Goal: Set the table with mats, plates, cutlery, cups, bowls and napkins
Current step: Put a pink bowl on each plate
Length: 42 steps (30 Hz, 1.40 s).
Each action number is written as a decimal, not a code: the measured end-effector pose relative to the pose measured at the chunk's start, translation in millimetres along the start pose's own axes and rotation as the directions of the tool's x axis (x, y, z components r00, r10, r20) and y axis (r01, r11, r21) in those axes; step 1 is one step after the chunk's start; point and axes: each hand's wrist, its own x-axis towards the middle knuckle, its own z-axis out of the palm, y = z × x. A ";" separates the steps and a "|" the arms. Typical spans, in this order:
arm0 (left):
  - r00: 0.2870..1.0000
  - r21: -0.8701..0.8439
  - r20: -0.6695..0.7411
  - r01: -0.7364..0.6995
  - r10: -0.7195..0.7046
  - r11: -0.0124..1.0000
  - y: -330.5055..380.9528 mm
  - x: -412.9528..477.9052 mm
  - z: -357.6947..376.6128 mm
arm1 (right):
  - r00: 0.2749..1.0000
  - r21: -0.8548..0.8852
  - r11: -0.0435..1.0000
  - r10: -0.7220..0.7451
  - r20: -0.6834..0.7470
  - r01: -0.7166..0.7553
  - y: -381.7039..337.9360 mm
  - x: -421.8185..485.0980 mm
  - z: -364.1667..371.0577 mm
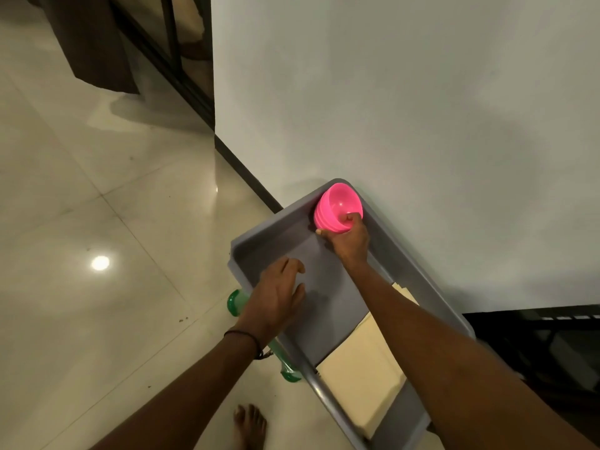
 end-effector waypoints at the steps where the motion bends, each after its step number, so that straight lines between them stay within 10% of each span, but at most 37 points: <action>1: 1.000 0.000 -0.006 0.003 -0.003 1.000 0.1 3.1 1.9 | 1.000 0.001 1.000 -0.013 -0.023 0.013 0.0 0.4 2.0; 13: 0.991 -0.041 0.011 0.134 -0.134 0.990 16.9 32.0 3.0 | 0.990 0.025 0.991 -0.131 -0.051 0.133 4.7 -54.5 -22.8; 27: 0.993 -0.207 0.038 -0.098 0.108 0.973 159.9 -24.9 -81.5 | 0.993 0.160 0.987 -0.030 0.110 0.012 -117.6 -234.7 -176.0; 36: 0.912 -0.241 0.320 -0.184 0.257 0.953 269.2 -70.9 -135.6 | 0.972 0.189 0.975 0.152 -0.181 -0.117 -162.1 -353.6 -264.3; 42: 0.734 -0.334 0.504 -0.320 0.455 0.887 339.9 -107.3 -112.9 | 0.844 0.382 0.902 0.358 -0.399 -0.201 -146.5 -422.9 -322.5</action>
